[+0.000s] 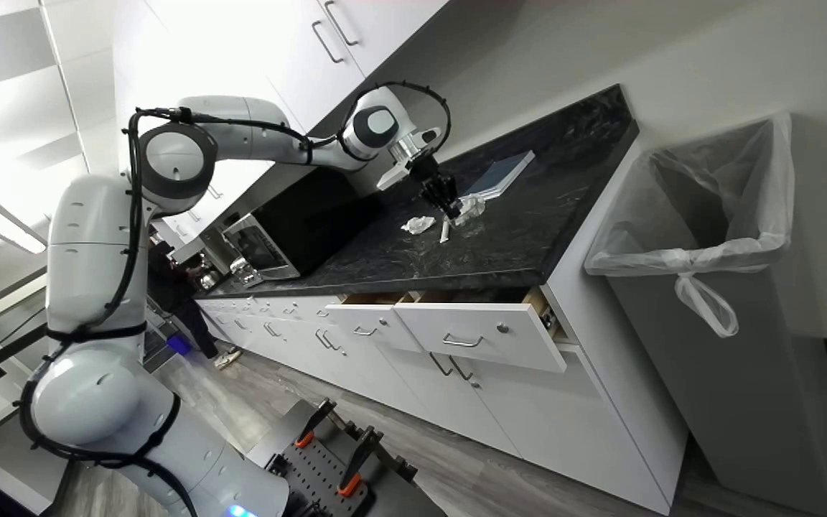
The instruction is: Move the cup slightly to the left
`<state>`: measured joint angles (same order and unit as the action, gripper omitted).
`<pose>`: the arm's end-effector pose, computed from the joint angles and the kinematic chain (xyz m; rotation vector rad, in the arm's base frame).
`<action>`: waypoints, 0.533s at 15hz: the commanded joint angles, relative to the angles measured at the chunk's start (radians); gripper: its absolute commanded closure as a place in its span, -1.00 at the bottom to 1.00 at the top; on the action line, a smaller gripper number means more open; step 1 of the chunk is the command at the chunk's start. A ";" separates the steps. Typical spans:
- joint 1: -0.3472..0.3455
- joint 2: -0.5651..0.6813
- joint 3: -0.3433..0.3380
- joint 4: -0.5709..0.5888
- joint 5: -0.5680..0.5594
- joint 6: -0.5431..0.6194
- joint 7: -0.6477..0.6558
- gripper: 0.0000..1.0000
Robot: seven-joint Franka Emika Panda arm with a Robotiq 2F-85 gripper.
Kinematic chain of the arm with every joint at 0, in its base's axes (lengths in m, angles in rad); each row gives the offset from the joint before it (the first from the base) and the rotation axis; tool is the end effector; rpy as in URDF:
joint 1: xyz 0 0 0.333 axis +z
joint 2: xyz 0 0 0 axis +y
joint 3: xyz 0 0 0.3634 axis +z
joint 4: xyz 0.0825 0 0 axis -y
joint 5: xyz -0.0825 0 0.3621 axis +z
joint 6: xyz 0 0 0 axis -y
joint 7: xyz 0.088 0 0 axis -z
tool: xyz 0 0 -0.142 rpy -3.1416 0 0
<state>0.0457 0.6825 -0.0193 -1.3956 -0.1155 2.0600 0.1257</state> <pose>0.7355 0.0127 0.3163 3.0263 -0.0603 -0.0142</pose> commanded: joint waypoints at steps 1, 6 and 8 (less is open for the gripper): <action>0.010 0.021 -0.013 0.052 0.010 -0.053 0.028 1.00; 0.025 -0.049 -0.022 0.014 0.002 -0.079 0.068 0.98; 0.040 -0.125 -0.007 -0.045 0.005 -0.128 0.066 0.98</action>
<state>0.0543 0.6711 -0.0282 -1.3577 -0.1157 2.0107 0.1650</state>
